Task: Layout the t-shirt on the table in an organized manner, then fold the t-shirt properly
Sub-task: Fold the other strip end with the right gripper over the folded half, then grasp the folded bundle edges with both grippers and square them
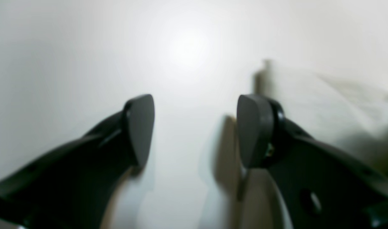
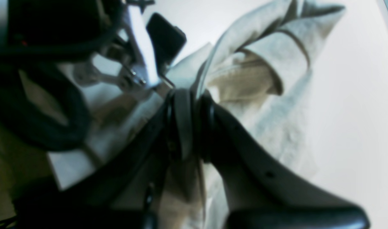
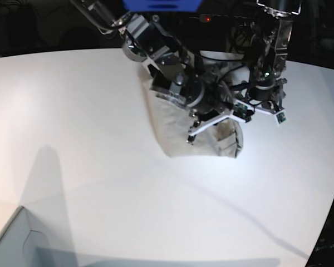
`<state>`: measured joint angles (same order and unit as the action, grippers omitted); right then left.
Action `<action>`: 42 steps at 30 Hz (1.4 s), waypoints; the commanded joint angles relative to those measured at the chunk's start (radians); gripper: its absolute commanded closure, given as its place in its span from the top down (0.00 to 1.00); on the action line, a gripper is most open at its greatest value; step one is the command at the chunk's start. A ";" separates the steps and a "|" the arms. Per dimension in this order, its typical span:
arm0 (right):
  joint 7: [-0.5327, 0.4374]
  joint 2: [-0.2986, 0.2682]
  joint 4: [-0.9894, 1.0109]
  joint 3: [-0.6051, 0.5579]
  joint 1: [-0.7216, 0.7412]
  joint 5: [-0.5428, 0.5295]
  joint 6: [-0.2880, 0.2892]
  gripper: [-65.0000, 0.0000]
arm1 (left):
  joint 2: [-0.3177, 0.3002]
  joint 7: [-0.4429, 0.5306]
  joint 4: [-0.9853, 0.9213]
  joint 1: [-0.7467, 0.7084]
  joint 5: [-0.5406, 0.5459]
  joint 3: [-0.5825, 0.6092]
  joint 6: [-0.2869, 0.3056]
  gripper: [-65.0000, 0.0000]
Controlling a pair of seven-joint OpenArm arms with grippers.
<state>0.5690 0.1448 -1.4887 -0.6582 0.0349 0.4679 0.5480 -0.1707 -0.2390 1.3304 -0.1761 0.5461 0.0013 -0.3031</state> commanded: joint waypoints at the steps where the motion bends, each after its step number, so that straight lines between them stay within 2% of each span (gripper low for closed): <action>1: -0.010 0.012 0.006 -0.002 0.023 -0.002 -0.012 0.00 | 0.000 -0.013 0.019 -0.003 0.021 -0.001 0.008 0.61; 10: -0.014 0.012 0.066 -0.002 0.079 -0.002 -0.012 0.00 | -0.036 -0.013 0.042 -0.027 0.024 -0.007 0.008 0.62; 14: -0.089 0.012 0.130 -0.002 0.079 -0.002 -0.012 0.00 | -0.079 -0.012 0.102 -0.075 0.024 -0.008 0.008 0.62; 18: -0.097 0.012 0.161 -0.002 0.076 -0.002 -0.010 0.00 | -0.106 -0.012 0.133 -0.107 0.024 -0.025 0.008 0.62; 21: -0.099 0.012 0.161 -0.001 0.073 -0.002 -0.010 0.11 | -0.109 -0.012 0.146 -0.136 0.024 -0.073 0.008 0.62; 26: -0.097 0.012 0.121 -0.001 0.064 -0.002 -0.010 0.37 | -0.109 -0.012 0.143 -0.170 0.024 -0.152 0.008 0.62; 31: -0.093 0.012 -0.077 0.012 -0.002 -0.001 -0.010 0.55 | -0.108 -0.012 0.145 -0.184 0.024 -0.179 0.008 0.62; 33: -0.093 0.012 -0.172 0.070 -0.037 -0.001 -0.010 0.59 | -0.108 -0.012 0.145 -0.190 0.025 -0.180 0.008 0.62; 35: -0.093 0.012 -0.232 0.147 -0.069 -0.001 -0.010 0.58 | -0.108 -0.012 0.145 -0.191 0.025 -0.182 0.008 0.62; 37: -0.093 0.012 -0.247 0.254 -0.086 -0.001 -0.010 0.52 | -0.108 -0.012 0.145 -0.191 0.025 -0.183 0.008 0.62; 40: -0.096 0.012 -0.238 0.386 -0.100 -0.001 -0.010 0.35 | -0.108 -0.012 0.145 -0.191 0.025 -0.183 0.008 0.62; 42: -0.096 0.012 -0.218 0.426 -0.120 -0.001 -0.010 0.18 | -0.108 -0.012 0.145 -0.191 0.025 -0.183 0.008 0.62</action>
<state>0.5026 0.1390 -1.6939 -0.2207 -0.0898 0.4877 0.5449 -0.2684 -0.2695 1.4590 -0.3679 0.5743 -0.1761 -0.2928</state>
